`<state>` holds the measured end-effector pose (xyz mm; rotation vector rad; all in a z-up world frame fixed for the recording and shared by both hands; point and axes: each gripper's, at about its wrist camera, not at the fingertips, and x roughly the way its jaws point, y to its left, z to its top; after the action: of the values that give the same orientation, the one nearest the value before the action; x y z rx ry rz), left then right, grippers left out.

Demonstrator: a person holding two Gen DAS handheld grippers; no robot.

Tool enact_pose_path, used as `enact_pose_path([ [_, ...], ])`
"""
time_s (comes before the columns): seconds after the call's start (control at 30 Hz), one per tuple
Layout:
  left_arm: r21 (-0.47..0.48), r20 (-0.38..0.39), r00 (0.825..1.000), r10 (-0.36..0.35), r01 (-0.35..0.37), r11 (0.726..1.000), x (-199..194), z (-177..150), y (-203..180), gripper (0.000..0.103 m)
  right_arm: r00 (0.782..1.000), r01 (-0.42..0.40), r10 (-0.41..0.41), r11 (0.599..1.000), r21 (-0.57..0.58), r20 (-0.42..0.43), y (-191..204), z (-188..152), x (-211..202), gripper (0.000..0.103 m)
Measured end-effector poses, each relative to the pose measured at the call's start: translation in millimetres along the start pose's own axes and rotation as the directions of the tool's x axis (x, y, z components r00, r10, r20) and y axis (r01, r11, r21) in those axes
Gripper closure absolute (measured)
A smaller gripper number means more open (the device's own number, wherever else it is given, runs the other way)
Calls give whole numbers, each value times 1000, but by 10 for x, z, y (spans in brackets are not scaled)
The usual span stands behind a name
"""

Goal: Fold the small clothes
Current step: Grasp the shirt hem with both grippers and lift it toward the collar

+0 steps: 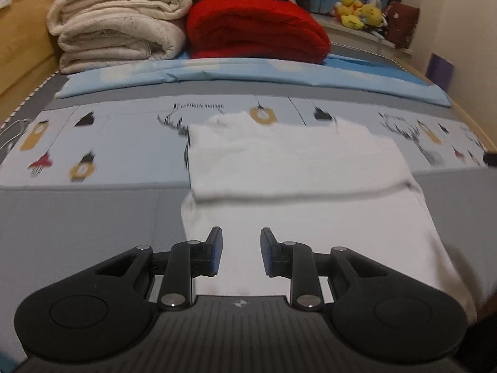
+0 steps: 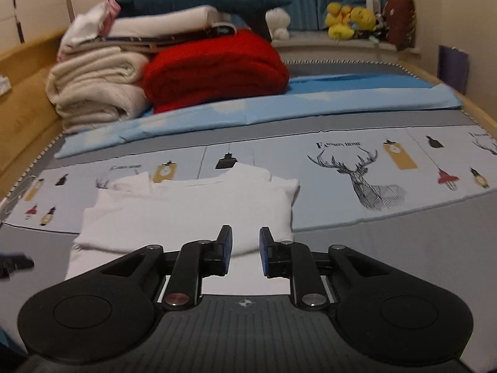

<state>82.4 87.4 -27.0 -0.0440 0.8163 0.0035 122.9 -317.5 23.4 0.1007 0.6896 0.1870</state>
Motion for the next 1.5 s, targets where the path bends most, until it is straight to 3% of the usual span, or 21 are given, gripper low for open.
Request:
enact_pose_path([
  [0.07, -13, -6, 1000, 2, -3, 1000, -138, -301, -65, 54, 1000, 4, -4, 1000, 1, -2, 4, -232, -163, 83],
  [0.2, -37, -98, 995, 6, -10, 999, -163, -739, -90, 54, 998, 41, -40, 999, 12, -55, -46, -758, -324, 80],
  [0.3, -54, -109, 994, -6, 0, 999, -110, -778, -14, 47, 986, 88, -84, 996, 19, -143, -71, -1064, -281, 67],
  [0.37, -70, -110, 994, 11, -18, 997, -79, -781, 72, 36, 977, 104, -101, 995, 4, -185, -47, -1123, -205, 60],
  [0.43, -120, -137, 990, 23, -40, 992, -31, -819, 188, 32, 974, 121, -119, 993, -4, -190, -28, -1154, -149, 38],
  [0.47, -150, -153, 988, 17, -40, 988, -11, -835, 242, 30, 971, 133, -132, 991, -8, -198, -24, -1174, -121, 33],
  [0.63, -343, -204, 977, -64, -10, 939, 50, -894, 587, 30, 924, 200, -165, 977, 69, -346, -217, -1369, 114, 31],
  [0.77, -428, -230, 968, -105, -3, 904, 62, -952, 783, 33, 911, 215, -135, 961, 172, -389, -399, -1443, 202, 34],
  [0.97, -473, -290, 948, -130, -24, 881, 165, -1031, 865, 42, 878, 252, -150, 952, 172, -454, -483, -1557, 293, 46],
  [1.17, -392, -376, 921, -104, -56, 918, 335, -1111, 737, 54, 859, 270, -173, 953, 140, -482, -503, -1586, 367, 51],
  [1.27, -361, -378, 922, -80, -67, 930, 347, -1117, 695, 55, 859, 264, -180, 958, 113, -479, -459, -1590, 367, 63],
  [1.3, -355, -378, 923, -76, -69, 932, 346, -1118, 687, 55, 862, 252, -169, 961, 115, -478, -448, -1591, 363, 71],
  [1.4, -308, -381, 923, -45, -81, 948, 352, -1115, 625, 73, 866, 215, -132, 969, 123, -482, -425, -1592, 364, 92],
  [1.43, -291, -381, 924, -37, -82, 953, 346, -1114, 611, 96, 868, 203, -119, 971, 125, -482, -413, -1588, 367, 95],
  [1.5, -289, -368, 929, -44, -69, 955, 313, -1100, 616, 98, 877, 177, -93, 975, 137, -472, -397, -1570, 360, 97],
])
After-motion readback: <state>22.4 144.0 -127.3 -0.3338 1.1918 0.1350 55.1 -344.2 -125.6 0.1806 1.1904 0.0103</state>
